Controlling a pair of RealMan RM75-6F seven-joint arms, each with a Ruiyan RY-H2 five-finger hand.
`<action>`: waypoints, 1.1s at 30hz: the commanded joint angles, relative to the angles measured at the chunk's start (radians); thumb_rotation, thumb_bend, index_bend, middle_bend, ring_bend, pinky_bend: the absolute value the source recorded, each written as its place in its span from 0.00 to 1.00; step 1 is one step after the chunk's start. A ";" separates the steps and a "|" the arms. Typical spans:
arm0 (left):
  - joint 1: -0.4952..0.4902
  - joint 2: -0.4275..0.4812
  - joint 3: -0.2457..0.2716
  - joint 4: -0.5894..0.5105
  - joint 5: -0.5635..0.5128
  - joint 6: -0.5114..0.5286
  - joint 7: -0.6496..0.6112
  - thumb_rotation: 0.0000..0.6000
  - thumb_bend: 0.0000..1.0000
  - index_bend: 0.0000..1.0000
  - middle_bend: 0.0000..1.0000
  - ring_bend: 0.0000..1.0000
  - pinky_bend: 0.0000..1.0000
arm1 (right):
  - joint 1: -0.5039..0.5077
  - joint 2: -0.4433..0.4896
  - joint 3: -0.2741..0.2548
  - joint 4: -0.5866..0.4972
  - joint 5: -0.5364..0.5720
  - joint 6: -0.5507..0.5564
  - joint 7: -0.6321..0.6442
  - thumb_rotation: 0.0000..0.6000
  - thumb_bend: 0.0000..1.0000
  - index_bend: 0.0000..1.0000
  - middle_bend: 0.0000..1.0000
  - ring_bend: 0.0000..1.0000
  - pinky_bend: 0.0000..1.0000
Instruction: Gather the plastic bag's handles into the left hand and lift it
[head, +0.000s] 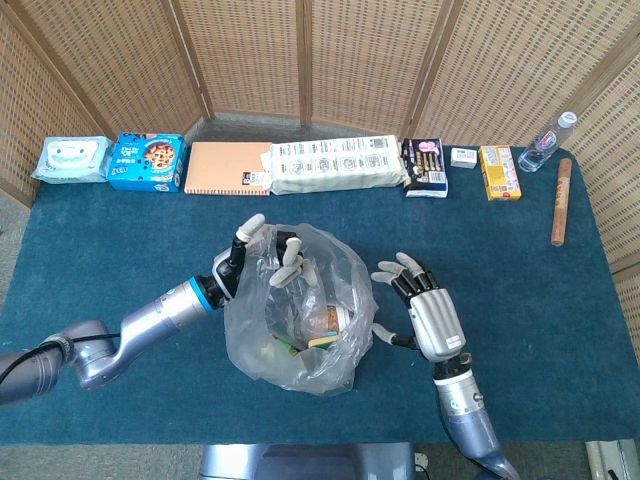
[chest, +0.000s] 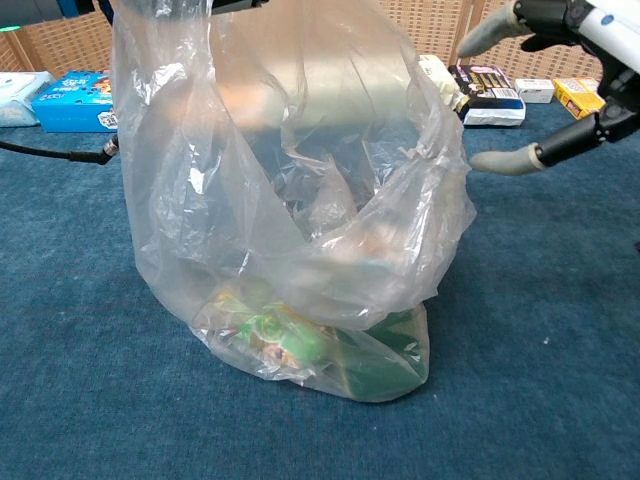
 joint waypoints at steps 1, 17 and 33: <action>0.007 0.009 0.003 0.003 0.004 0.016 -0.012 0.00 0.23 0.64 0.80 0.75 0.42 | -0.011 0.009 -0.013 0.026 -0.010 0.013 -0.028 1.00 0.09 0.27 0.23 0.12 0.11; 0.043 0.053 0.039 0.014 0.033 0.091 -0.063 0.00 0.23 0.64 0.80 0.75 0.42 | -0.073 0.095 -0.001 0.051 0.033 0.074 0.048 1.00 0.09 0.27 0.22 0.11 0.11; -0.037 -0.024 -0.006 0.002 -0.025 -0.006 0.018 0.00 0.23 0.64 0.80 0.75 0.39 | 0.028 0.101 0.135 -0.206 0.136 -0.008 0.137 1.00 0.08 0.27 0.22 0.11 0.11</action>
